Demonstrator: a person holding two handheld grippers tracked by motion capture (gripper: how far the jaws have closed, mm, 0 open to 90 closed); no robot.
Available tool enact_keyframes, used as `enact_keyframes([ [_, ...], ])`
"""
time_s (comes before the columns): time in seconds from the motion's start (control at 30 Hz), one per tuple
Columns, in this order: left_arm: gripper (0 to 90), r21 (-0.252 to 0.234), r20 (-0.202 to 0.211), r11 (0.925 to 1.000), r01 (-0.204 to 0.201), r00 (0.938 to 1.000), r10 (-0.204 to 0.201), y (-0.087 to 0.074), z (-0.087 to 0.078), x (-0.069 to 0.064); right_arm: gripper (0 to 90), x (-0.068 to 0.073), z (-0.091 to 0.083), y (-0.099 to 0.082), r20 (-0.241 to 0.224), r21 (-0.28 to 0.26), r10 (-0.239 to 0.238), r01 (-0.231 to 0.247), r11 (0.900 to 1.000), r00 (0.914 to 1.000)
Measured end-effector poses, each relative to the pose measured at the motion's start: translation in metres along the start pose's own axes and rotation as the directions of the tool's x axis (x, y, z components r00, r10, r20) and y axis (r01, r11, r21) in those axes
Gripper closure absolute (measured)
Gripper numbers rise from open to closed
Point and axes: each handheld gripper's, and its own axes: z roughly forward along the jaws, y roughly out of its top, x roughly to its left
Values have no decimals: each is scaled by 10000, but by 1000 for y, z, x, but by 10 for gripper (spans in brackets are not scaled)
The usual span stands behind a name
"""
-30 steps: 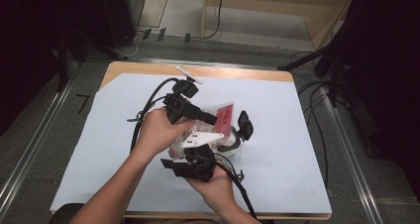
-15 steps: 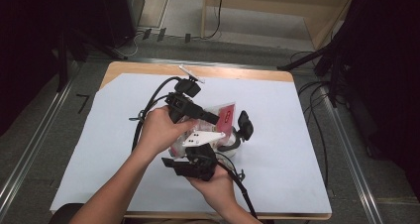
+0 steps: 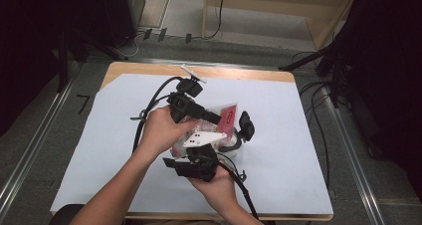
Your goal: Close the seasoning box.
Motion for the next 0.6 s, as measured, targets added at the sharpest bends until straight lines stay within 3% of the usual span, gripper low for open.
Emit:
enact_keyframes([
  [0.6,771,-33,-145,10000,-44,9999,43,0,-1,-3,639,1,-1,0,-55,-21,82,-82,10000,10000],
])
